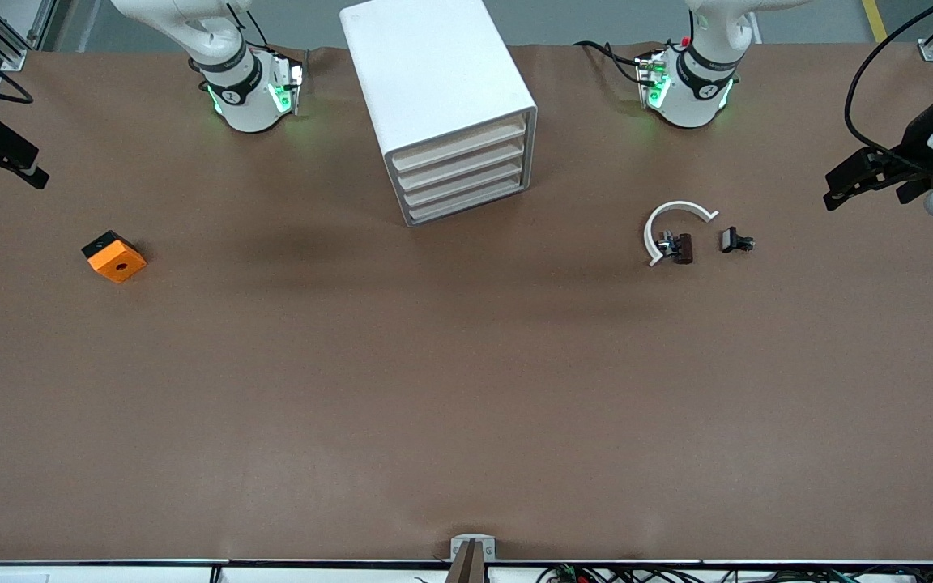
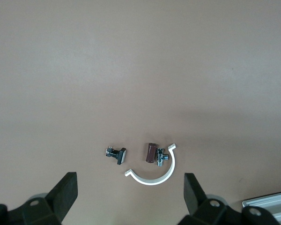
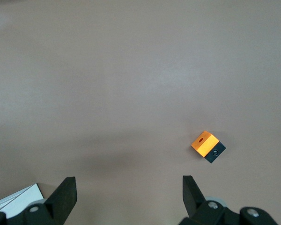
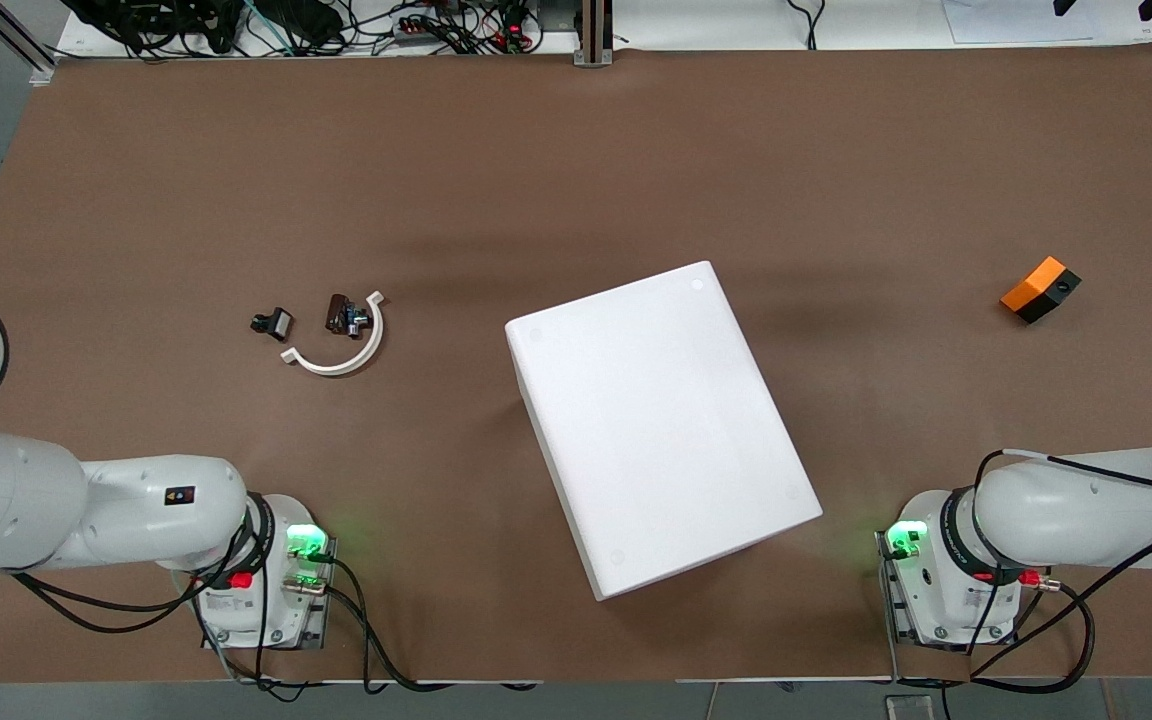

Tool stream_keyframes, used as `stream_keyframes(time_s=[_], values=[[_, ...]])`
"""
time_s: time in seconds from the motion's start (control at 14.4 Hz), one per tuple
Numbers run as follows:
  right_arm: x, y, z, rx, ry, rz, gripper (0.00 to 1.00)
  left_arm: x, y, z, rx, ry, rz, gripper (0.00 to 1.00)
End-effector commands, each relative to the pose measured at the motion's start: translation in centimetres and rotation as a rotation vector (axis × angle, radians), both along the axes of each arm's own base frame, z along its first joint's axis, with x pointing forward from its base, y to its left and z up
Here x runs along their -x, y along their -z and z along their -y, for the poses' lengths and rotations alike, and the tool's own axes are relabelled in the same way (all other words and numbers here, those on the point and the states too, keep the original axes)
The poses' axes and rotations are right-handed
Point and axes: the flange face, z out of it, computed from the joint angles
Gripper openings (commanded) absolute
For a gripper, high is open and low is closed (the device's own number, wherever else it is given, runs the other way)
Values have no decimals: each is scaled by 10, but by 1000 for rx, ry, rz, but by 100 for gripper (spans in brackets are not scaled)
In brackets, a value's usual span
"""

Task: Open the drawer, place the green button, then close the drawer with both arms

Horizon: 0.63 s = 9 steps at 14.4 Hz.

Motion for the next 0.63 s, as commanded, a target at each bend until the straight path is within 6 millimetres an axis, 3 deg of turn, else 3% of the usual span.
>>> stream_keyframes(time_s=[0.0,0.28,0.56], values=[[-2,-4,4,18,-1,-3,100,0,3,-2,-1,12,-6,100],[-2,-4,1,17,-6,-4,100,-14,-2,-7,0,-4,5,100],[-2,-4,1,17,-6,-4,100,-9,1,-15,-10,-20,-27,100]])
